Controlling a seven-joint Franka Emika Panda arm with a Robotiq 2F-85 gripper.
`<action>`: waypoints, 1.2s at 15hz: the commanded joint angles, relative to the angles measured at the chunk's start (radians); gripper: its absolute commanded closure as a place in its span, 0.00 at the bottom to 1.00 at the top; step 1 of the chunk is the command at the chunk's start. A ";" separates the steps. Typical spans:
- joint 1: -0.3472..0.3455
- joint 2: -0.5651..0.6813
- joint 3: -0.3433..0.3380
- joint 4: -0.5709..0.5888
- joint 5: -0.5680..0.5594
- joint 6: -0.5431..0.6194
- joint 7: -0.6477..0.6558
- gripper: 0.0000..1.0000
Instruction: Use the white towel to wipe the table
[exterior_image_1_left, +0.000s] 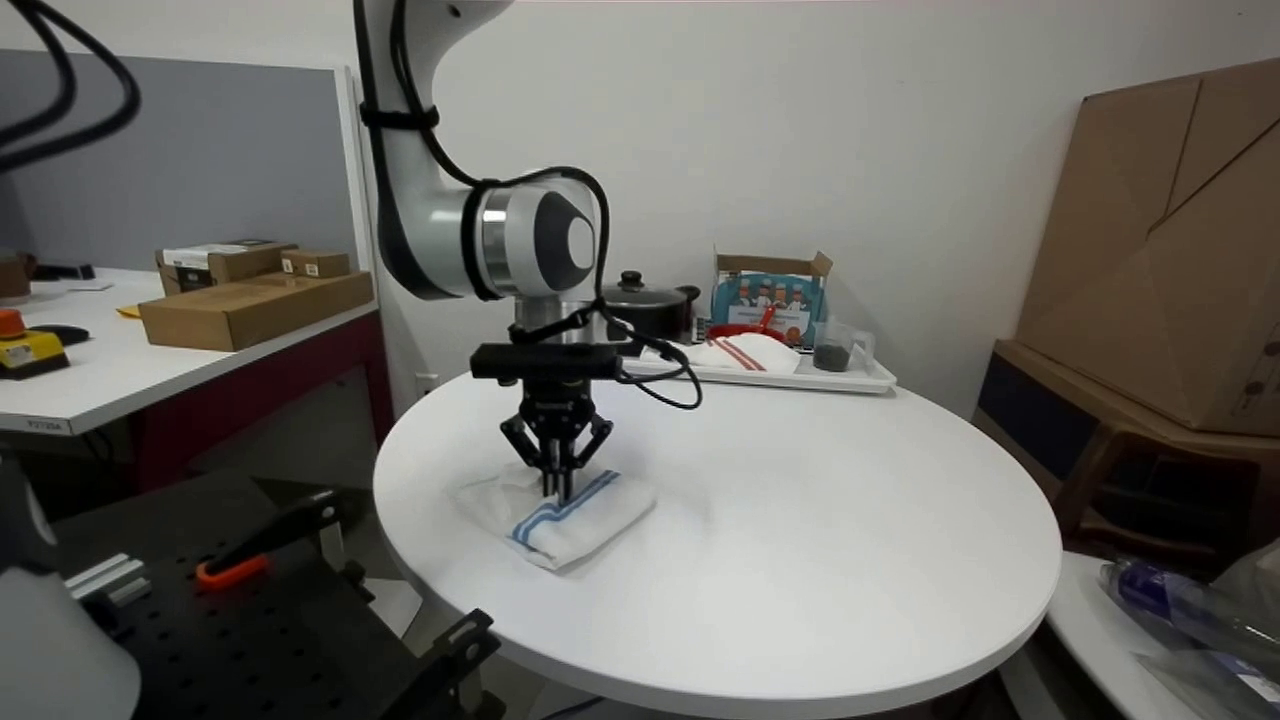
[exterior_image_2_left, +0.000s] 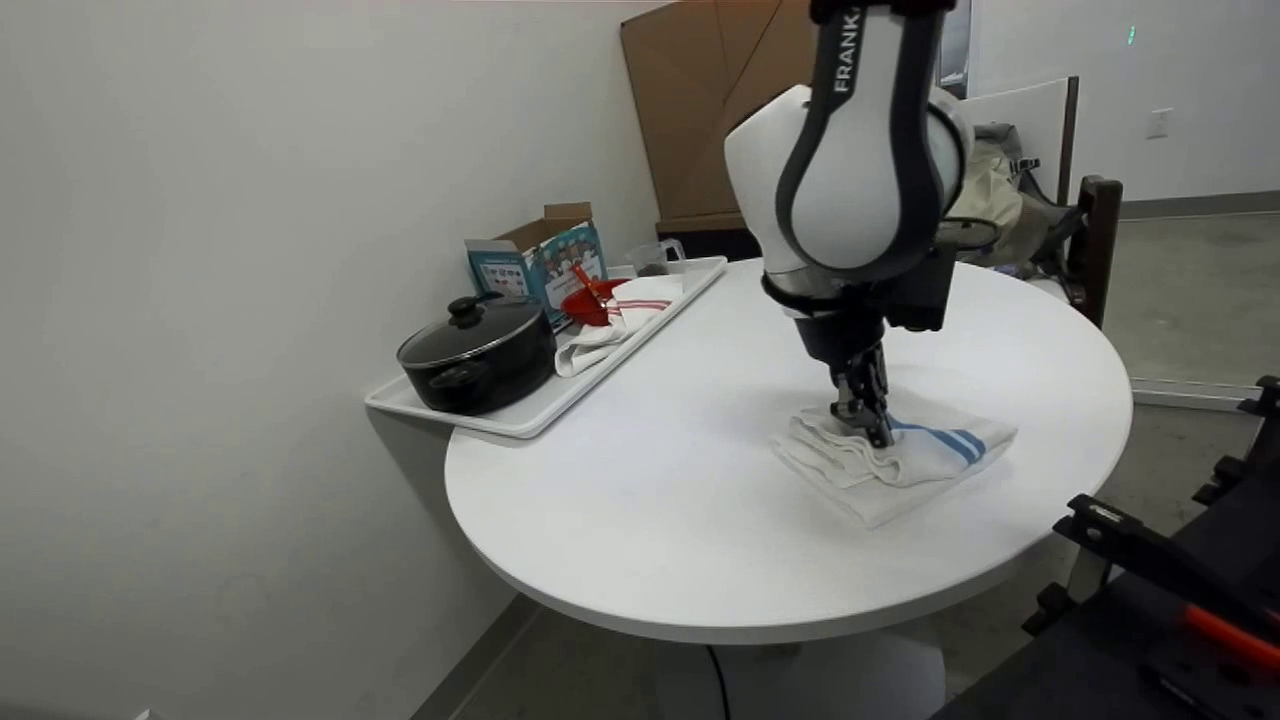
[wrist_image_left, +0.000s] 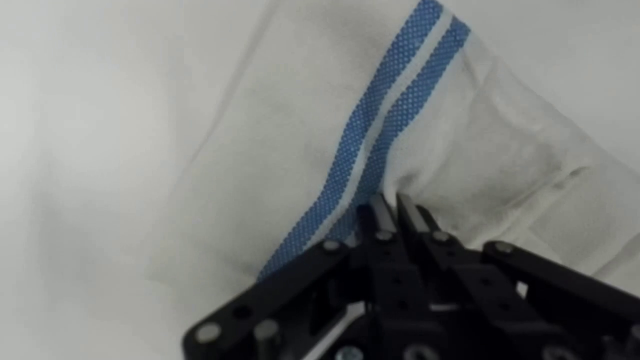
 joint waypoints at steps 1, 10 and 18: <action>0.038 0.097 -0.212 -0.021 -0.173 0.215 0.070 0.93; -0.185 0.114 -0.222 0.025 -0.044 0.291 -0.042 0.92; -0.645 0.119 0.108 0.272 0.391 -0.054 -0.308 0.93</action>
